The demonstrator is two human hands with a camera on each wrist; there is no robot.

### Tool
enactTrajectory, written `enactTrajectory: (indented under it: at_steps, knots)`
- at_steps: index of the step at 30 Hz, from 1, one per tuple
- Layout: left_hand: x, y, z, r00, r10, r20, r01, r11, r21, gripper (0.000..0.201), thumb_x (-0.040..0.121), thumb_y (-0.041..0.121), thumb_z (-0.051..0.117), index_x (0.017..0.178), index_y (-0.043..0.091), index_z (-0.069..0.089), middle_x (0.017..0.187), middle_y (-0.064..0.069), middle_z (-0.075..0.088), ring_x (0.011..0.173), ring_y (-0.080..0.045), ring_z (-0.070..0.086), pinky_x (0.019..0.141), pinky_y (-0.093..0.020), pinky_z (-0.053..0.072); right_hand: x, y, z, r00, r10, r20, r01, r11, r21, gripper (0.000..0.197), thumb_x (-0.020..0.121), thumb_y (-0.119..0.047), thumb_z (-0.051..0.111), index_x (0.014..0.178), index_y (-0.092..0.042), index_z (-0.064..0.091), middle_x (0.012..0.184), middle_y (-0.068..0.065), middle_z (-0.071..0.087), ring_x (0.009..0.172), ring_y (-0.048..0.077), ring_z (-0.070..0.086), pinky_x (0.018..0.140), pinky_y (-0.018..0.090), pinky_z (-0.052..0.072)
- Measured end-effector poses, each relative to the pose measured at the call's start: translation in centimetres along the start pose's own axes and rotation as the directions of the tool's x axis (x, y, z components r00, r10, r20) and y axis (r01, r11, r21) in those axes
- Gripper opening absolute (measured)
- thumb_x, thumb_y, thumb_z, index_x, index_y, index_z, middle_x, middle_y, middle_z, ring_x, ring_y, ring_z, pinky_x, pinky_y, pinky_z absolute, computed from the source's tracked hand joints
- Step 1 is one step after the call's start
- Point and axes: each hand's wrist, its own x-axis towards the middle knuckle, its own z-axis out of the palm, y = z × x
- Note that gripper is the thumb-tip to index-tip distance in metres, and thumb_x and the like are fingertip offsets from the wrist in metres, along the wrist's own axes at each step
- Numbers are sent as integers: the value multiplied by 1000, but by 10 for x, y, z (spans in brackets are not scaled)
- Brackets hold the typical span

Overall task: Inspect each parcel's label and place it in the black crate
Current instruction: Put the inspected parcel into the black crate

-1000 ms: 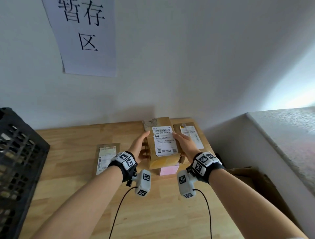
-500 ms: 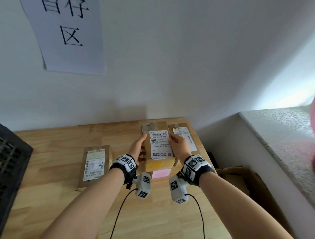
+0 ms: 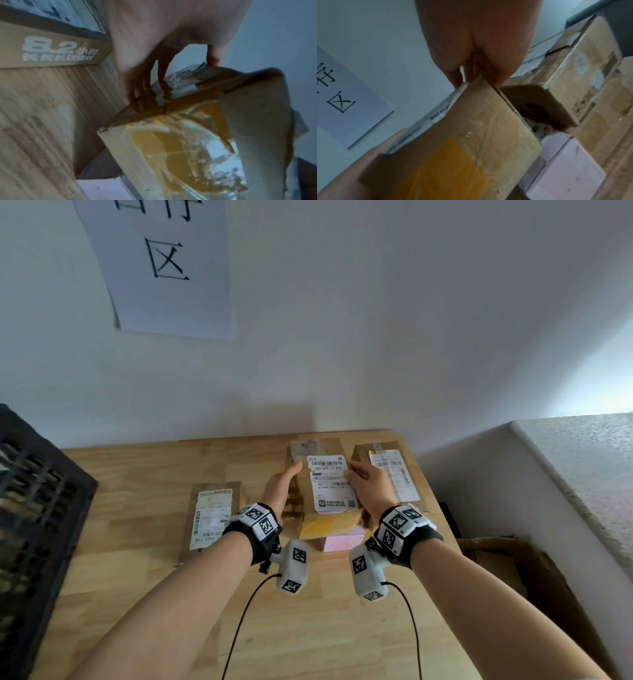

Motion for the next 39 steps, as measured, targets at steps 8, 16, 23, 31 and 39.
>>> enactTrajectory:
  at_steps: [8,16,23,31,39]
  knots:
    - [-45,25,-99,982,159,-100,-162,987,-17,35,87,50,55,95,17,63,83,-7,66,64,-20,61,48,-23,47,-20,-40,76,905,125,406,-263,915,306,38,83,-47,63,104,-16,66,100,8,73,86,26,69,85,41,52]
    - [-96,33,-224,978,203,39,-199,975,-103,30,88,49,55,96,22,62,69,2,60,51,-12,51,47,-19,38,-87,-92,181,933,-1,359,-134,926,352,43,84,-50,60,109,-15,65,88,3,73,74,19,67,63,28,51]
    - [-163,55,-349,949,300,94,-300,954,-15,44,85,46,61,116,15,63,83,0,74,74,-13,70,70,-29,57,-153,-140,296,939,-93,331,-90,864,496,51,82,-52,60,113,-12,66,101,11,73,79,24,68,67,29,53]
    - [-201,75,-462,930,368,-9,-367,923,-112,20,90,37,56,102,23,66,98,-3,74,91,-20,70,83,-38,56,-191,-207,395,902,-171,397,-51,871,489,56,79,-57,60,118,-18,62,102,6,74,93,24,70,67,30,53]
    - [-191,53,-588,939,282,-198,-328,909,-259,34,88,48,55,105,18,58,96,-6,64,98,-26,61,89,-48,49,-214,-233,489,860,-169,481,-97,872,480,45,86,-54,54,116,-21,61,103,4,74,97,25,70,79,37,54]
